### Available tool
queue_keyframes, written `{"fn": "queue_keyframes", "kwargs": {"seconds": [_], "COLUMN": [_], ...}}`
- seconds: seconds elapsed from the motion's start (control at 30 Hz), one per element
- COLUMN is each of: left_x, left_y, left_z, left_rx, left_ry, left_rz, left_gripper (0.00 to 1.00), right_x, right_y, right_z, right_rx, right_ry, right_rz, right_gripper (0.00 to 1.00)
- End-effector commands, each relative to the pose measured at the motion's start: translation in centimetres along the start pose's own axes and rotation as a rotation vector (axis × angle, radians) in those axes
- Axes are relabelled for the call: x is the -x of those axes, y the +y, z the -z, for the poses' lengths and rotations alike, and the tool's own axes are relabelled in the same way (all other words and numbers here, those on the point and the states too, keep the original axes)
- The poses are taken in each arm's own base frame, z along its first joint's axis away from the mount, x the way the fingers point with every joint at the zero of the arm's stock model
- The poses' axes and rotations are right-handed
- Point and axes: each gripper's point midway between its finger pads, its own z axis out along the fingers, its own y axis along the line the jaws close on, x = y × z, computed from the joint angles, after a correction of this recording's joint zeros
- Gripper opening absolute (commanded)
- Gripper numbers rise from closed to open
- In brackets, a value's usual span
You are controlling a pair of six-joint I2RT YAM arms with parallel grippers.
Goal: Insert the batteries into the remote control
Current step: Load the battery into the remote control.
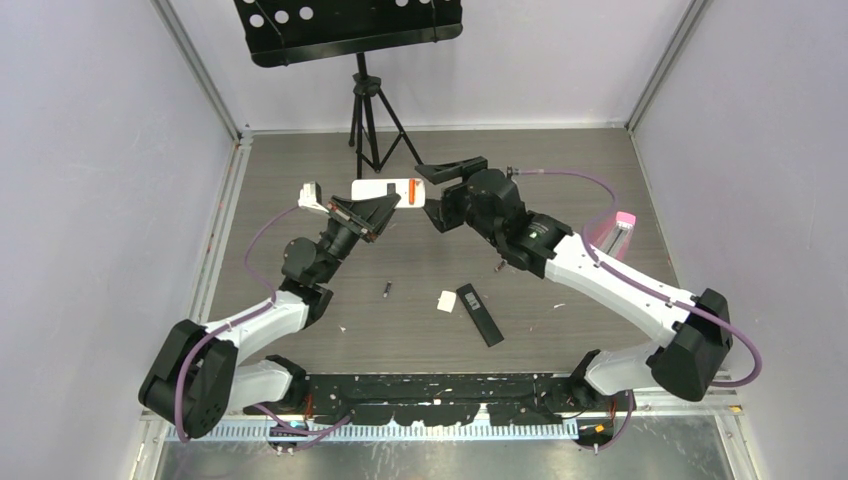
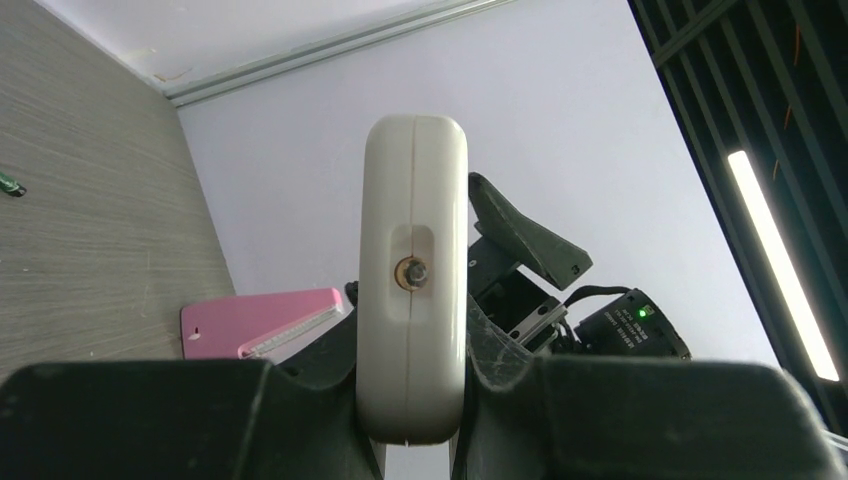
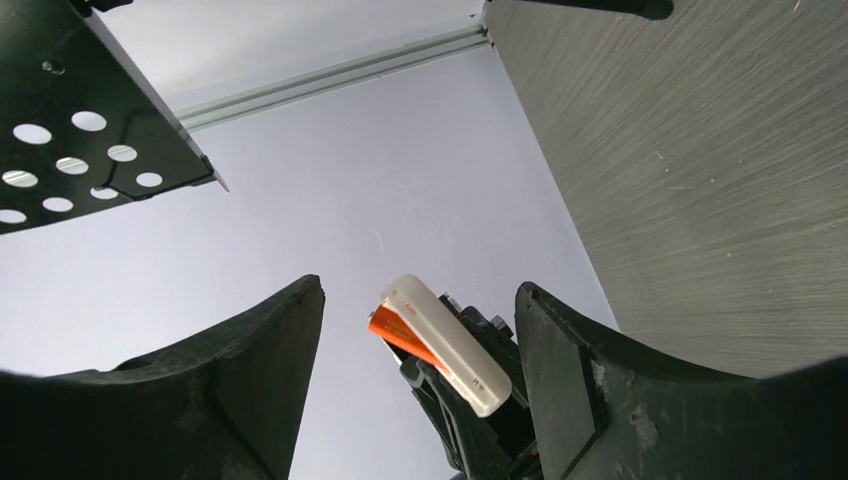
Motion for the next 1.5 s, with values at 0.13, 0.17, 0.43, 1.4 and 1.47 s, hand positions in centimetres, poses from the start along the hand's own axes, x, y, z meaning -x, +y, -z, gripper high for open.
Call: {"fn": "queue_keyframes", "kwargs": {"seconds": [0.13,0.17,0.43,1.4,1.47], "left_x": [0.4,0.4,0.5,0.2,0.2], "left_y": [-2.3,-2.3,-2.0,-1.1,-1.1], "left_z": [0.1,0.1,0.0,-0.6,-0.6], "left_rx": [-0.097,-0.096,-0.080,0.006,0.006], "left_ry": [-0.015,-0.017,-0.022,0.006,0.005], "left_rz": [-0.027,-0.024,-0.013,0.018,0.021], "left_gripper": [0.00,0.00,0.00,0.00,0.00], "right_x": [-1.2,-1.1,-0.8,-2.0,-2.0], "right_y": [2.8,2.9,3.5,5.9,5.8], "right_z": [-0.6,-0.5,-0.3,0.9,0.9], "right_rx": [0.088,0.096,0.126,0.217,0.217], "right_ry": [0.021,0.017,0.004,0.049,0.053], "right_rz": [-0.131,-0.128,-0.081,0.078,0.083], "right_gripper": [0.71,0.69,0.56,0.58,0.58]}}
